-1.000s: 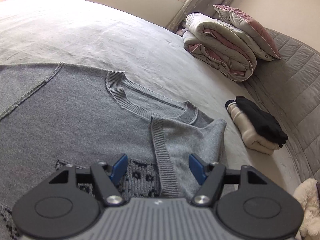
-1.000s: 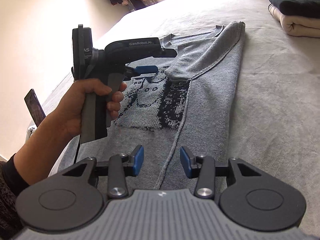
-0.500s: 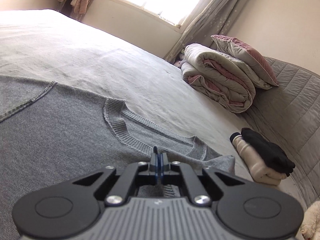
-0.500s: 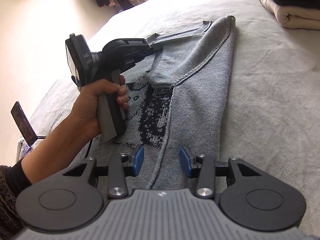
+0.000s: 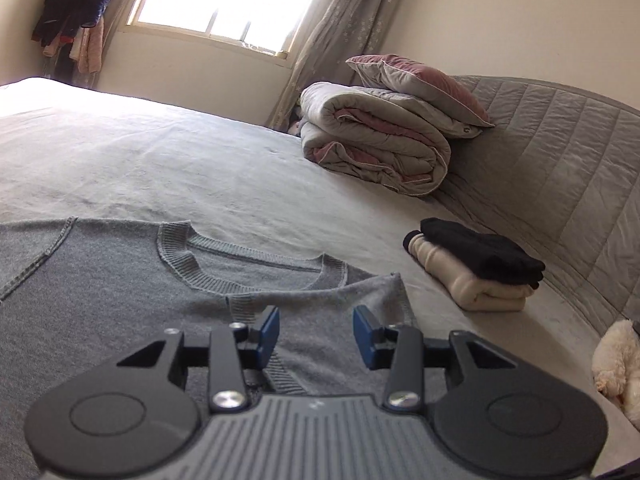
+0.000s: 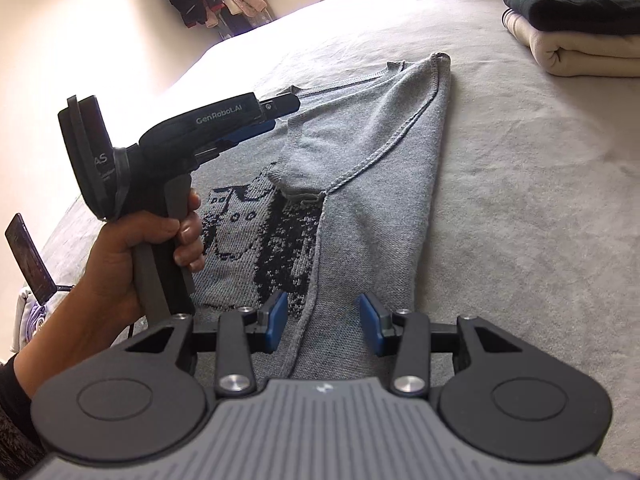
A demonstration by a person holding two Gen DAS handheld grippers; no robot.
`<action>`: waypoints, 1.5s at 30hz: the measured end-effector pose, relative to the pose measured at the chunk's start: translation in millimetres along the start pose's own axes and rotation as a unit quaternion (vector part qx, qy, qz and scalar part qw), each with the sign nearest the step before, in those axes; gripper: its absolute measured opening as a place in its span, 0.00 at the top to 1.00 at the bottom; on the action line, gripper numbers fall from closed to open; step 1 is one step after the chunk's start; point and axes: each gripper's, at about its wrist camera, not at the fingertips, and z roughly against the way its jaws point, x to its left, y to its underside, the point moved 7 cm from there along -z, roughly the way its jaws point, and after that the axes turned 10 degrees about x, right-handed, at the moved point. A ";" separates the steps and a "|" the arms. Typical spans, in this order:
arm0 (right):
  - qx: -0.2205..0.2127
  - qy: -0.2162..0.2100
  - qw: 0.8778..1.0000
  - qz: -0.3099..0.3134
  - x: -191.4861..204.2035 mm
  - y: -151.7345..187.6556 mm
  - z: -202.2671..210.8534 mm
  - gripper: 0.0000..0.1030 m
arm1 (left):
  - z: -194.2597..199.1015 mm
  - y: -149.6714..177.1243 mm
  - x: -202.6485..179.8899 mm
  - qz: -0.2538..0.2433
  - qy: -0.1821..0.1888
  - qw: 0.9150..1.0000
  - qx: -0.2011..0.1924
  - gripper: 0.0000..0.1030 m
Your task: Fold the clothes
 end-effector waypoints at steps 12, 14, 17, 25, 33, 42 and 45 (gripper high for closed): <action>0.009 -0.005 1.000 0.001 2.7 5.5 4.1 0.57 | 28.8 50.4 5.1 -0.062 0.004 0.993 0.100 0.71; 0.009 -0.005 1.000 0.005 5.9 6.4 4.7 0.56 | 32.6 53.1 8.5 -0.083 -0.006 0.991 0.104 0.70; 0.010 -0.006 1.000 0.013 11.3 8.9 4.7 0.57 | 29.0 49.9 8.6 -0.089 0.006 0.990 0.108 0.67; 0.012 -0.001 1.000 0.008 8.4 10.2 4.4 0.56 | 2.1 40.2 -4.2 -0.084 0.027 0.990 0.107 0.65; 0.010 -0.004 1.000 0.007 7.4 7.4 5.1 0.56 | -6.0 35.6 -13.8 -0.085 0.022 0.988 0.131 0.78; 0.006 -0.005 1.000 0.005 5.6 6.6 8.0 0.57 | 10.0 33.8 15.1 0.028 0.036 0.973 0.227 0.84; 0.006 -0.003 1.000 0.004 4.3 6.5 8.4 0.57 | 18.2 32.3 21.5 0.021 0.006 0.972 0.236 0.84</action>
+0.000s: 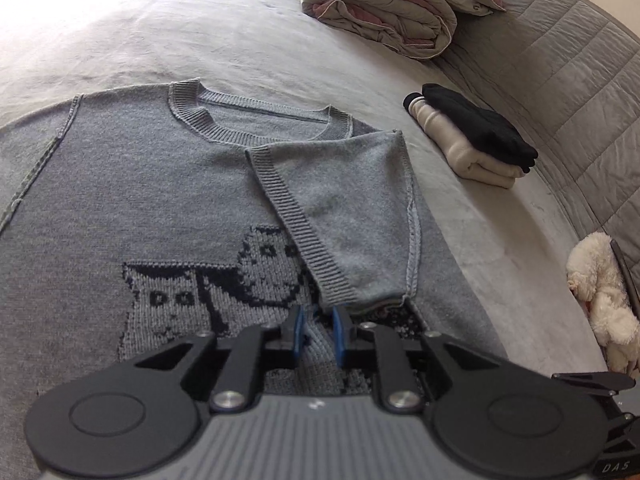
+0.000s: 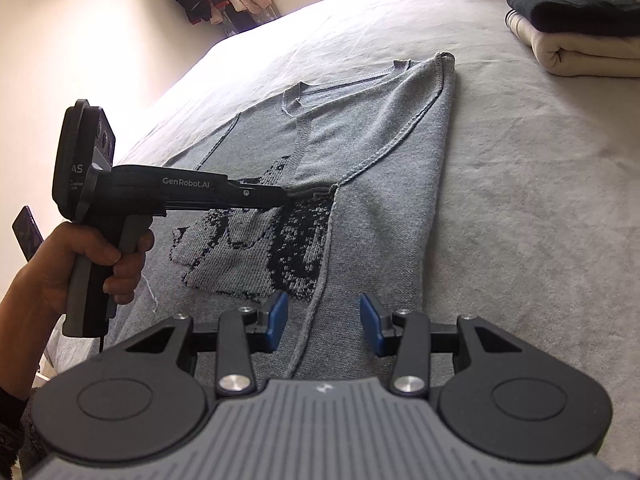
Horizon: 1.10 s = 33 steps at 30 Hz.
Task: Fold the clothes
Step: 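Open the left gripper and release the folded sleeve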
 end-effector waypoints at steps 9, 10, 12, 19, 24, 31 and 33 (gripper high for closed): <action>-0.005 0.009 1.000 0.003 -0.4 -2.0 -1.2 0.57 | 10.6 -3.4 -23.0 -0.060 0.006 0.993 -0.101 0.73; -0.003 0.011 1.000 0.005 -0.1 -1.4 -1.8 0.57 | 4.1 -3.1 -25.6 -0.061 0.007 0.993 -0.098 0.73; 0.001 0.012 1.000 0.009 0.3 0.4 -2.7 0.57 | -8.8 1.8 -24.9 -0.058 -0.008 0.995 -0.079 0.73; 0.005 0.013 1.000 0.013 1.6 3.6 -0.9 0.57 | 7.0 21.9 -15.8 -0.048 -0.019 0.995 -0.088 0.64; 0.005 0.012 1.000 0.017 8.8 5.4 -2.6 0.56 | 40.9 34.2 8.4 -0.022 -0.050 0.991 -0.125 0.48; 0.006 0.025 0.999 0.045 31.5 7.2 -8.1 0.56 | 80.2 53.3 60.7 0.046 -0.085 0.982 -0.160 0.32; 0.006 0.032 0.999 0.041 36.4 2.3 -10.7 0.56 | 89.9 56.1 78.1 0.073 -0.091 0.979 -0.170 0.30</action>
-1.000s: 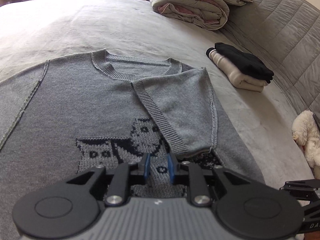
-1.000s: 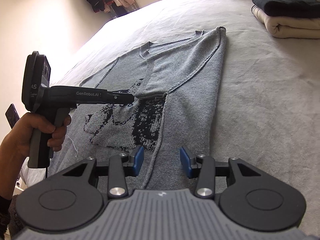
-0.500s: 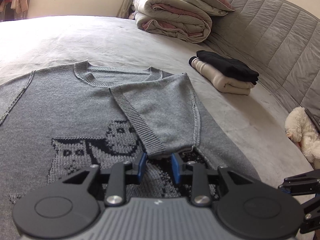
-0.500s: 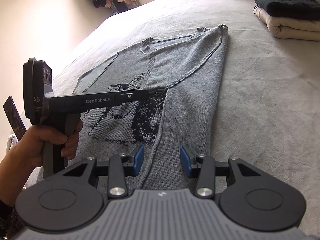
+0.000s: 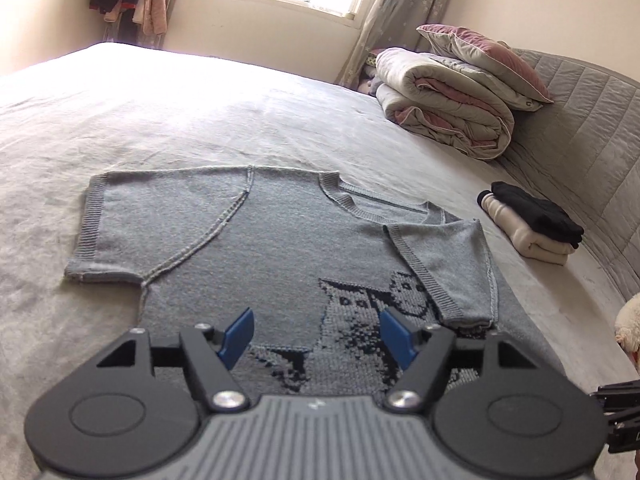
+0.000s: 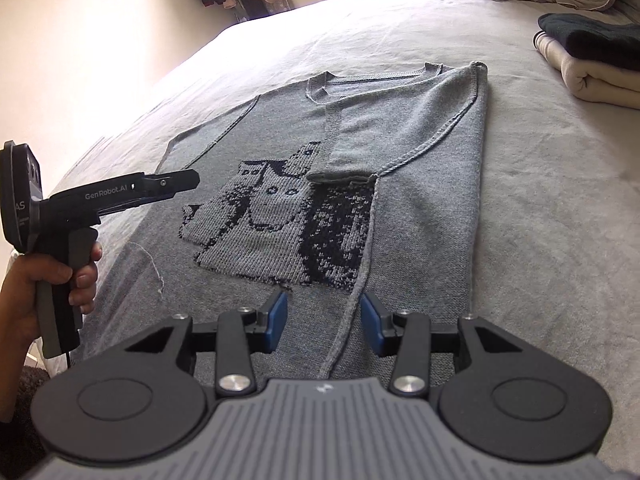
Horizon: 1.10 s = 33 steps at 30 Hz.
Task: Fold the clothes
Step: 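Open the left gripper and release the folded sleeve, then move the right gripper to the unfolded sweater side and close on its edge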
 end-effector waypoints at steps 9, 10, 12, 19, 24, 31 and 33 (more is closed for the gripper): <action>-0.009 0.027 0.999 0.024 51.0 -48.8 -17.0 0.52 | 14.6 1.9 60.6 0.061 -0.053 0.997 0.016 0.25; -0.009 0.029 0.999 0.028 58.8 -55.3 -21.2 0.52 | 17.2 3.2 64.3 0.057 -0.062 0.996 0.013 0.23; -0.009 0.026 0.999 0.033 74.5 -67.2 -30.9 0.51 | 23.1 5.6 71.4 0.051 -0.072 0.996 0.010 0.20; 0.005 0.016 0.998 0.054 128.3 -102.5 -76.9 0.48 | 46.8 12.2 97.3 0.061 -0.070 0.996 -0.011 0.14; 0.018 0.001 0.997 0.075 168.5 -124.3 -115.2 0.48 | 58.7 17.0 118.3 0.076 -0.080 0.994 -0.021 0.15; 0.029 0.008 0.993 0.115 211.8 -149.8 -164.4 0.48 | 60.2 30.2 134.6 0.090 -0.082 0.992 -0.010 0.15; 0.036 0.015 0.992 0.121 219.7 -157.5 -180.4 0.48 | 57.9 33.2 134.5 0.083 -0.084 0.993 -0.006 0.15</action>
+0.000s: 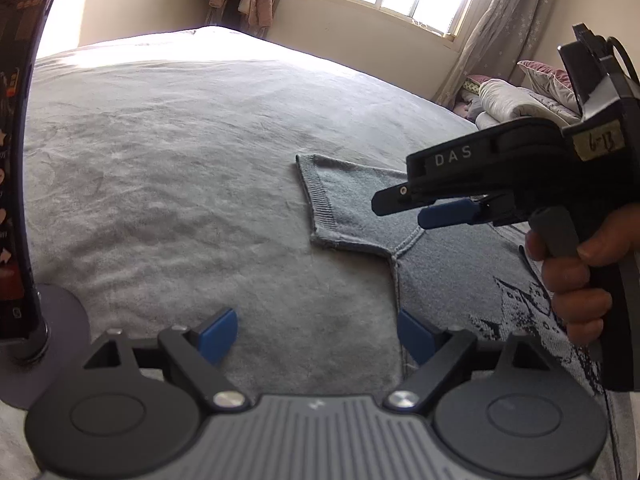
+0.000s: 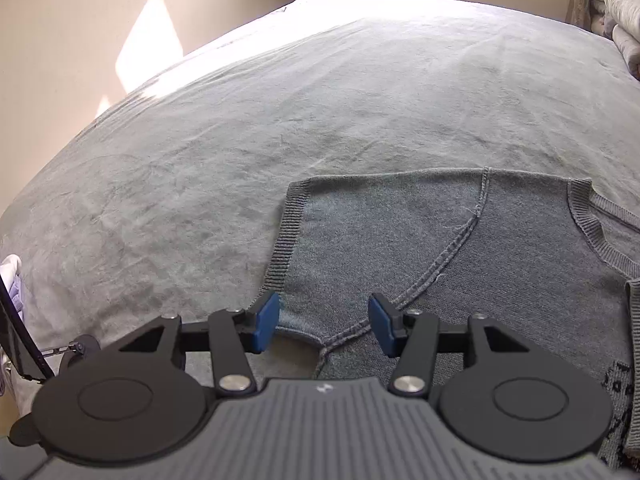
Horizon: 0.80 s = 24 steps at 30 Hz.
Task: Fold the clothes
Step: 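Move the right gripper to the unfolded sweater side and close on its edge, then lift the held side and fold it across the sweater toward the collar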
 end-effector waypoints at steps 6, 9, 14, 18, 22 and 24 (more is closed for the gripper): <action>0.019 0.020 0.999 0.024 17.7 -15.1 -31.5 0.48 | -2.7 0.7 0.5 -0.007 -0.002 1.000 0.000 0.15; 0.033 0.037 0.998 0.046 29.3 -18.9 -47.4 0.48 | -3.9 -0.2 1.2 0.001 0.000 1.000 0.002 0.15; 0.043 0.076 0.991 0.097 41.5 -21.6 -66.8 0.53 | -8.2 0.5 -0.4 -0.006 -0.004 1.000 0.005 0.15; 0.033 0.076 0.991 0.105 37.8 -25.3 -65.1 0.94 | -9.9 -2.2 -4.3 -0.012 0.008 1.000 0.009 0.17; 0.010 0.060 0.996 0.069 20.1 -28.8 -50.2 0.95 | -11.8 -5.0 -13.8 -0.017 0.042 0.999 0.016 0.29; -0.007 0.043 0.998 0.042 8.1 -30.2 -37.6 0.95 | -13.5 -5.1 -20.3 -0.020 0.066 0.997 0.024 0.33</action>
